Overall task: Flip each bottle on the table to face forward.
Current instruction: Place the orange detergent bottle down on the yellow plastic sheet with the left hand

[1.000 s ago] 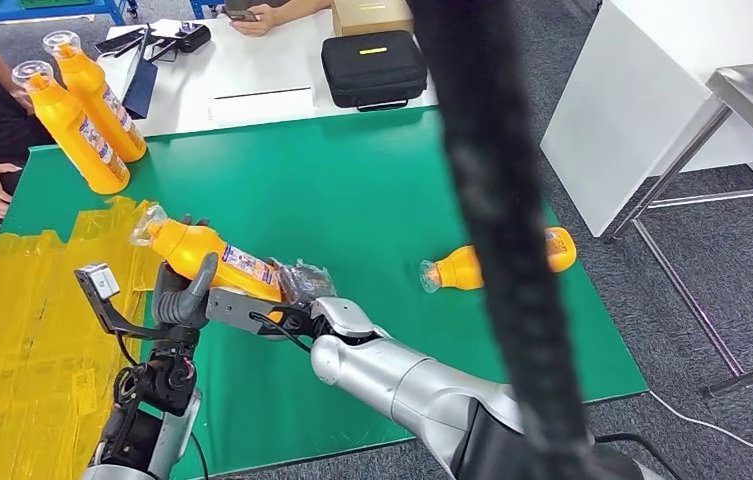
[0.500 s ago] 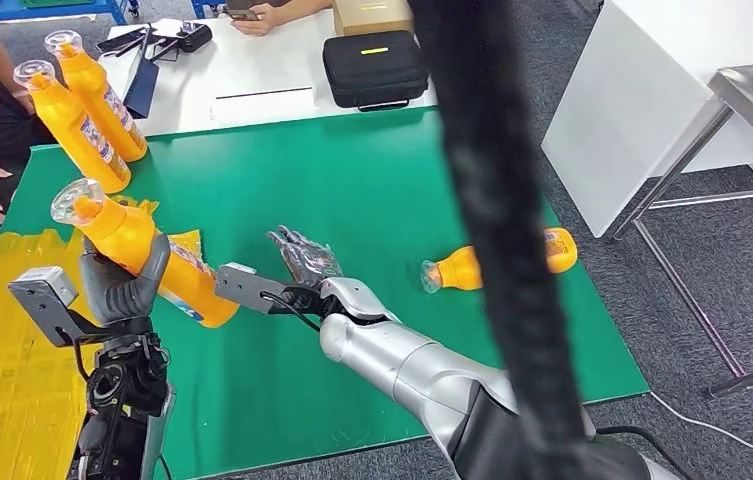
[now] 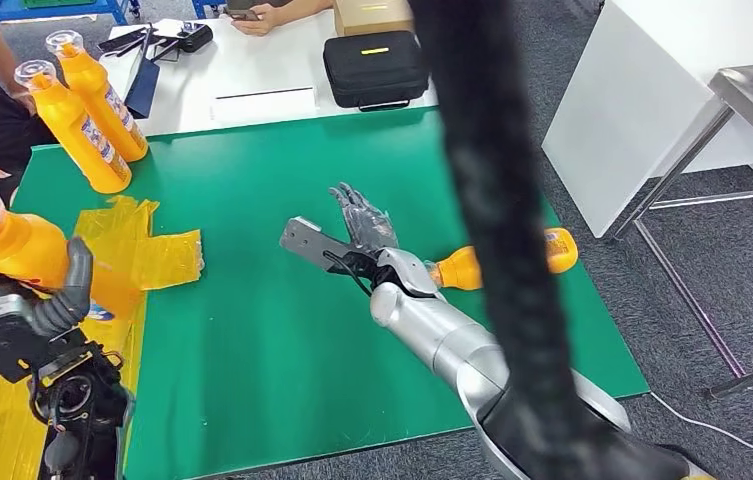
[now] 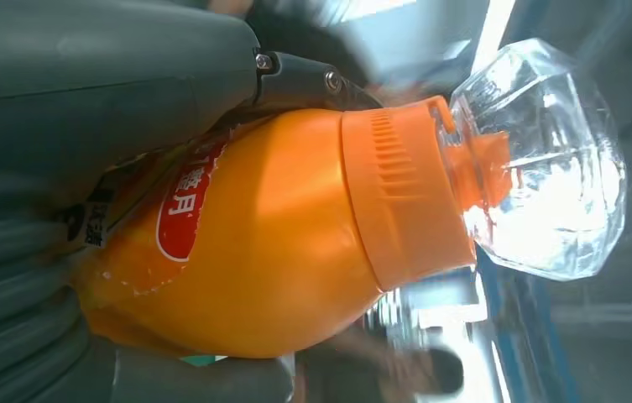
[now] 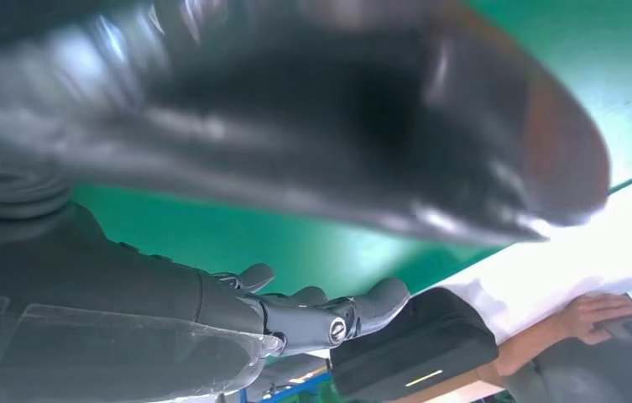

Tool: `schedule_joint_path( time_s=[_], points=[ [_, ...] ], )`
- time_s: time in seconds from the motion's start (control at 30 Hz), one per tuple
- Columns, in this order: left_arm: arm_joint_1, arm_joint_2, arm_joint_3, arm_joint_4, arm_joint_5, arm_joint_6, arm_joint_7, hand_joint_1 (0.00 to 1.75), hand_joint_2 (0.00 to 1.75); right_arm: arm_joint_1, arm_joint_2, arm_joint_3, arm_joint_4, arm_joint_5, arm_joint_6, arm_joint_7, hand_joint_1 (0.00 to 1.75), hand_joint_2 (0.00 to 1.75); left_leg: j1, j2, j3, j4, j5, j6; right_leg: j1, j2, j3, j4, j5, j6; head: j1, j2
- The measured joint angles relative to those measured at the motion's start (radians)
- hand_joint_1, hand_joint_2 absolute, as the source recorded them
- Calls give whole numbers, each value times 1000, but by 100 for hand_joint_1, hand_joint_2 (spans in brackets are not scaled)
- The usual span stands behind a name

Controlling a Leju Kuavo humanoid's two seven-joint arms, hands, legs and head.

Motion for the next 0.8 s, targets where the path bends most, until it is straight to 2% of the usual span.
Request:
schedule_joint_path(
  time_s=[0.07,0.17,0.2,0.3,0.37,0.43,0.5,0.57,0.7,0.8],
  points=[
    [-25,-4,27,9,-281,66,-7,175,175,11,-5,-47,-18,41,25,-12,0,0,0,-1,0,0,0,0,0,0,0,0,0,0,0,0],
    [-76,-15,109,41,-713,85,-12,175,175,27,-12,-118,-50,70,63,-34,0,0,0,0,0,0,0,0,0,0,0,0,0,0,0,0],
    [-88,-17,132,55,-785,87,-12,175,175,31,-14,-136,-59,74,70,-39,0,0,0,1,0,0,0,0,0,0,0,0,1,-1,0,0],
    [-117,-19,183,114,-829,89,-9,175,175,42,-26,-181,-89,88,93,-59,0,0,0,4,0,0,0,0,0,2,-1,0,2,-1,0,0],
    [-134,-16,221,157,-917,90,12,175,175,52,-40,-210,-118,98,129,-94,0,0,0,4,0,0,0,0,0,2,-1,0,2,-1,0,0],
    [-142,-5,248,200,-1067,90,83,175,175,66,-61,-239,-158,103,178,-154,0,0,0,3,0,0,1,0,0,2,-1,0,2,-1,0,0],
    [-142,22,243,252,-1169,90,214,175,175,79,-89,-268,-206,104,219,-214,0,0,0,4,0,0,1,0,0,2,-1,0,2,-1,0,0],
    [-141,54,219,308,-1206,90,329,175,175,91,-119,-293,-253,104,248,-252,0,0,0,4,0,0,1,0,0,2,-1,0,2,-1,0,0],
    [-146,116,142,440,-1218,90,448,175,175,123,-195,-319,-360,51,284,-287,0,175,-1,2,0,0,1,0,0,1,-1,0,2,-1,0,0],
    [-150,152,88,540,-1220,91,514,175,175,144,-262,-319,-441,-1,304,-282,0,175,-1,1,-1,0,1,1,-1,1,-1,0,2,-1,0,0]
  ],
)
